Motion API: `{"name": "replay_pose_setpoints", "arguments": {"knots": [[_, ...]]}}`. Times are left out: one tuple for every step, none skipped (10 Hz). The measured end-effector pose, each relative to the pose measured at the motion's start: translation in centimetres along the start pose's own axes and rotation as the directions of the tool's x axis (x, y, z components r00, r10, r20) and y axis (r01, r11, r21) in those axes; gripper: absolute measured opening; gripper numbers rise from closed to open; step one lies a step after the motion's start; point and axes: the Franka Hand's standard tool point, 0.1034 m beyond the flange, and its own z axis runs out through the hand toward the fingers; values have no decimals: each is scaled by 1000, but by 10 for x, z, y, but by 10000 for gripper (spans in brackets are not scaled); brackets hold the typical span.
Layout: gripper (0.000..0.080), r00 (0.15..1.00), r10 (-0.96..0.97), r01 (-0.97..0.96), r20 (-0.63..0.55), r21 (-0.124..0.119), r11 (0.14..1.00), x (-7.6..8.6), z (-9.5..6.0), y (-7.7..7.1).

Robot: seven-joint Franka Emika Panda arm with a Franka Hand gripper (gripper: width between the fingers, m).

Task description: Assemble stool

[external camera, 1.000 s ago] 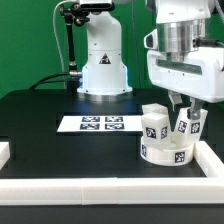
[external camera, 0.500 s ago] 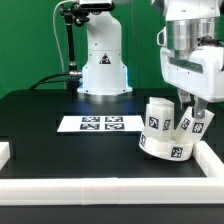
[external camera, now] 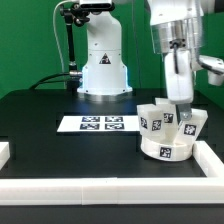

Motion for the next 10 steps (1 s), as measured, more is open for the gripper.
{"name": "replay_pose_setpoints", "arguments": {"knots": [[338,999,37,-37,5,20,999,2,0,-1],[338,992,128,-129,12,29,991,2,0,-1],[338,978,208,-209,16,33,977,1,0,-1],[338,965,262,-263,20,39,964,-1,0,-1],[338,960,280,-281,23,43,959,-2,1,-1],[338,949,313,-314,33,51,948,-3,1,-1],[338,947,320,-322,41,56,945,-5,1,-1],[338,943,331,-333,44,55,941,-5,1,-1],[338,934,354,-356,51,53,933,-5,1,0],[338,932,359,-361,57,50,931,-4,1,0]]}}
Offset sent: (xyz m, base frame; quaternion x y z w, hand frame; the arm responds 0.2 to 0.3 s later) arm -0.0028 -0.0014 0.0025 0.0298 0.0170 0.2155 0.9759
